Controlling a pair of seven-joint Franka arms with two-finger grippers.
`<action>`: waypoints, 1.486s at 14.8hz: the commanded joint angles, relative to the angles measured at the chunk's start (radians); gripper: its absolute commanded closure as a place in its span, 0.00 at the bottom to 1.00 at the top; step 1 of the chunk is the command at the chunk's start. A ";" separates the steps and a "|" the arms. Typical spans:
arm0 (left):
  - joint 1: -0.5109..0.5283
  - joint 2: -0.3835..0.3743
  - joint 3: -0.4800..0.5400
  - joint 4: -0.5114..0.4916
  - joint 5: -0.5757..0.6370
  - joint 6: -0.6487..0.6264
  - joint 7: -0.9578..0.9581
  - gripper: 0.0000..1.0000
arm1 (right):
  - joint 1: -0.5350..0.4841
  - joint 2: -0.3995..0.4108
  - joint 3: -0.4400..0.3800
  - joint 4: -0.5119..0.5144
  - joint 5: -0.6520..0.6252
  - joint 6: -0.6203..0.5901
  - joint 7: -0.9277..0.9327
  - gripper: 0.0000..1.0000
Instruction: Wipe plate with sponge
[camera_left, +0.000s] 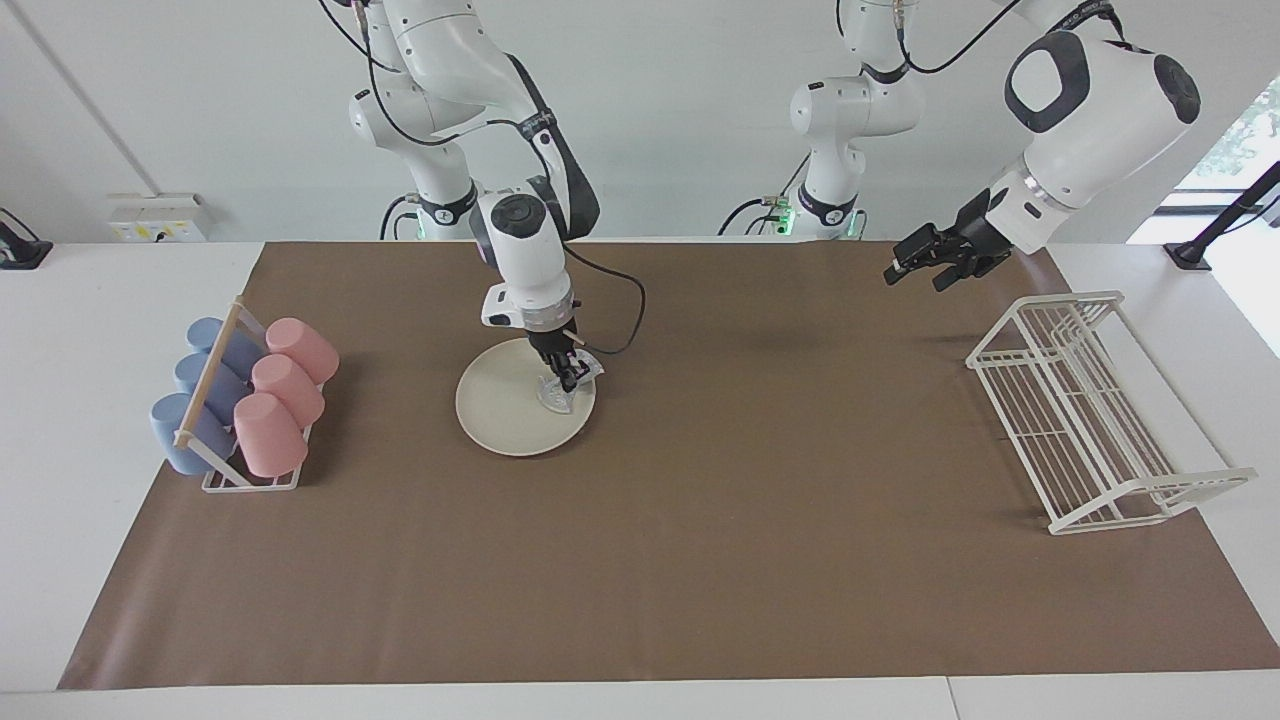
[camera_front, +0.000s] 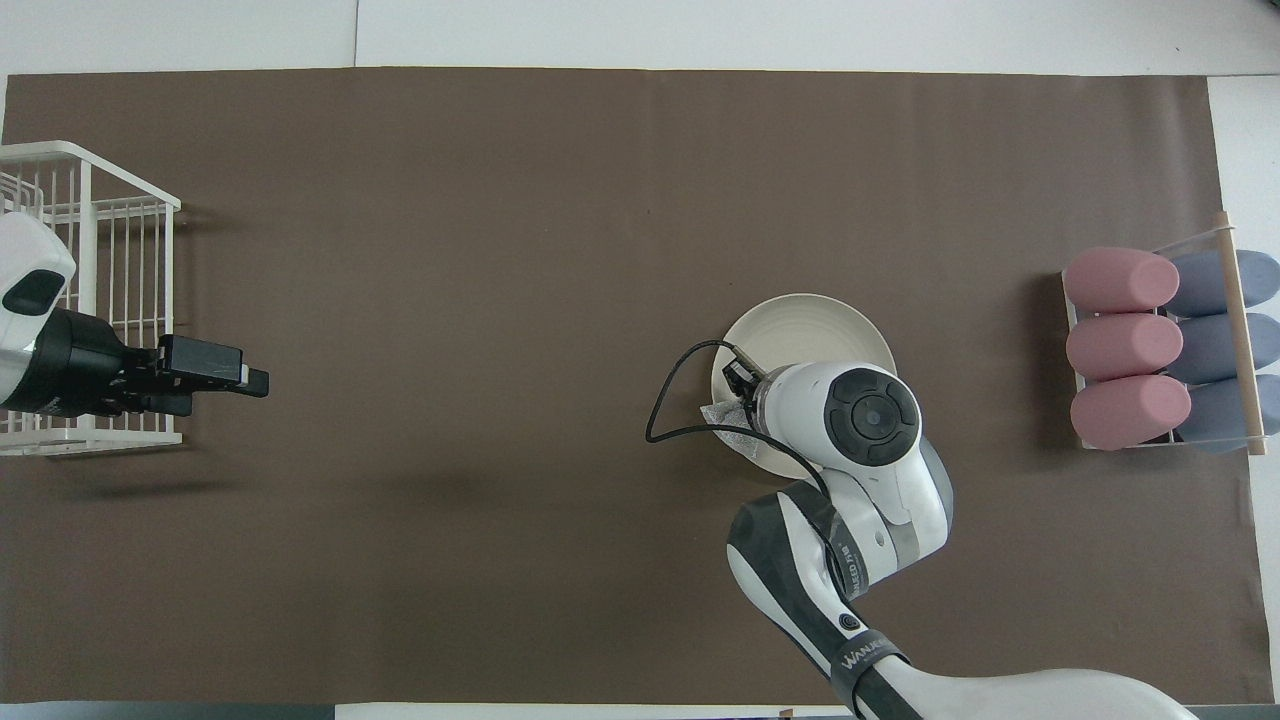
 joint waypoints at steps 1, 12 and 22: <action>0.006 0.001 -0.004 0.010 0.021 -0.015 -0.009 0.00 | -0.009 -0.018 0.004 0.096 0.009 -0.134 0.031 1.00; -0.002 -0.025 -0.010 0.004 0.021 -0.046 -0.013 0.00 | 0.132 0.041 0.018 0.575 0.009 -0.503 0.707 1.00; 0.007 -0.032 -0.002 -0.151 -0.566 0.002 0.059 0.00 | 0.221 0.110 0.018 0.808 -0.049 -0.874 0.844 1.00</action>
